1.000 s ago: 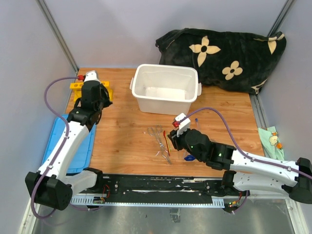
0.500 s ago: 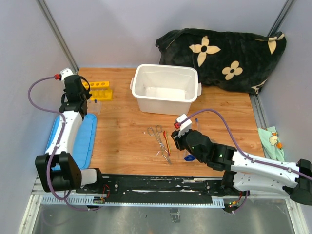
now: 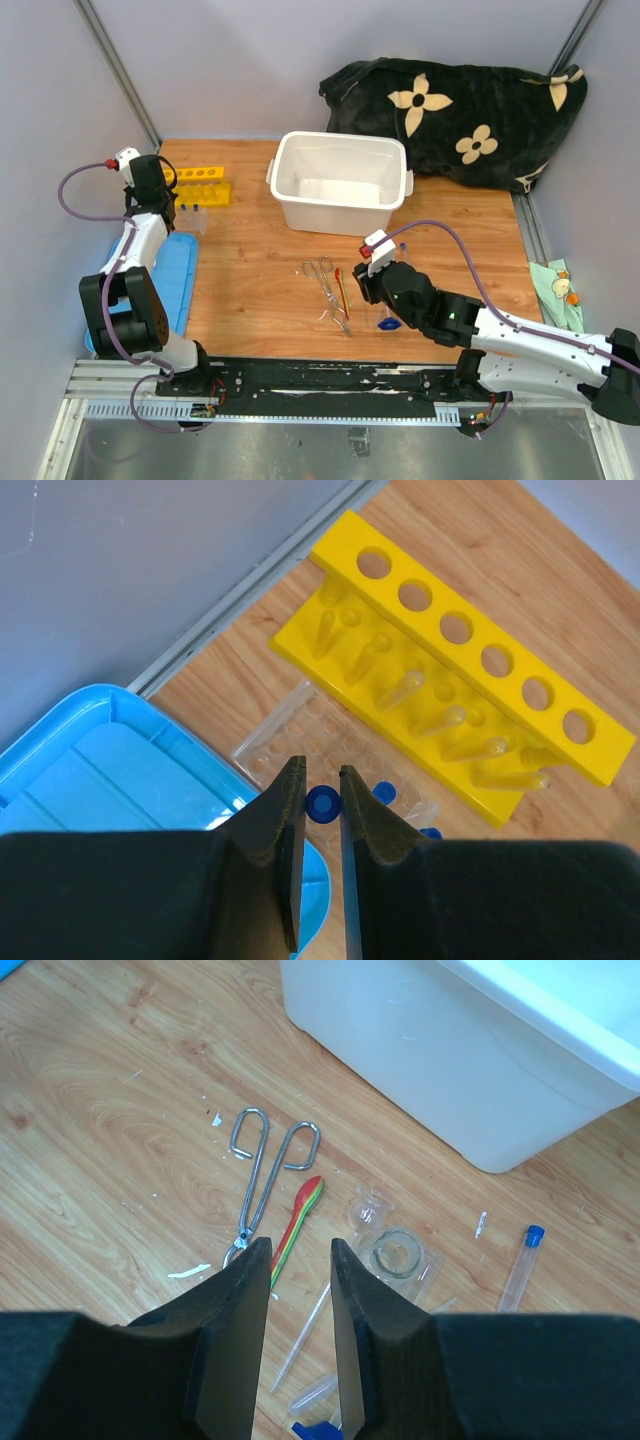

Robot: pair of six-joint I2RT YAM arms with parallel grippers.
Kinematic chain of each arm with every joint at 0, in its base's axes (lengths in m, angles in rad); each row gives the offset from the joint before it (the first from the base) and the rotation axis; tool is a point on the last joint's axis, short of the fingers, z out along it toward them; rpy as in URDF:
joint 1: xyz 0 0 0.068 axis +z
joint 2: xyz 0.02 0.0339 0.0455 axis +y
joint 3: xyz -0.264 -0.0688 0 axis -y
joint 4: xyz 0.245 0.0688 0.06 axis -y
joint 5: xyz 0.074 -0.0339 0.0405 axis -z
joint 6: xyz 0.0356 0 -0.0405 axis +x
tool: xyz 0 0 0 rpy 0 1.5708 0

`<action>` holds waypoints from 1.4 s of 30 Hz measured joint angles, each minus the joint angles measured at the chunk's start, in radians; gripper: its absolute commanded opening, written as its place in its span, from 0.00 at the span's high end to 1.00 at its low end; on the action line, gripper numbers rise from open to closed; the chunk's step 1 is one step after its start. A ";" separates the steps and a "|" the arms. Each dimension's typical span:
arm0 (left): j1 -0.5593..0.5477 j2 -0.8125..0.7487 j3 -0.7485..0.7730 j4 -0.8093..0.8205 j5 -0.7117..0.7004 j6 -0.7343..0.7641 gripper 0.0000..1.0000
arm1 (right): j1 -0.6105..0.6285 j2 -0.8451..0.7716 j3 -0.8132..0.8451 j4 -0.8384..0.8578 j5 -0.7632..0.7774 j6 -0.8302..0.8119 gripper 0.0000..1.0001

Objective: Organize the chemistry lab equipment
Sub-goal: Insert the test tube into the slot of the test tube rack.

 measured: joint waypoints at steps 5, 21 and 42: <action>0.001 0.005 -0.026 0.065 -0.003 -0.018 1.00 | -0.020 0.003 0.000 0.002 -0.007 0.000 0.69; 0.001 0.103 -0.046 0.089 0.038 -0.081 1.00 | -0.058 -0.003 -0.014 0.003 -0.028 0.000 0.69; 0.001 0.159 -0.046 0.092 0.035 -0.082 1.00 | -0.096 -0.028 -0.038 0.003 -0.057 0.001 0.69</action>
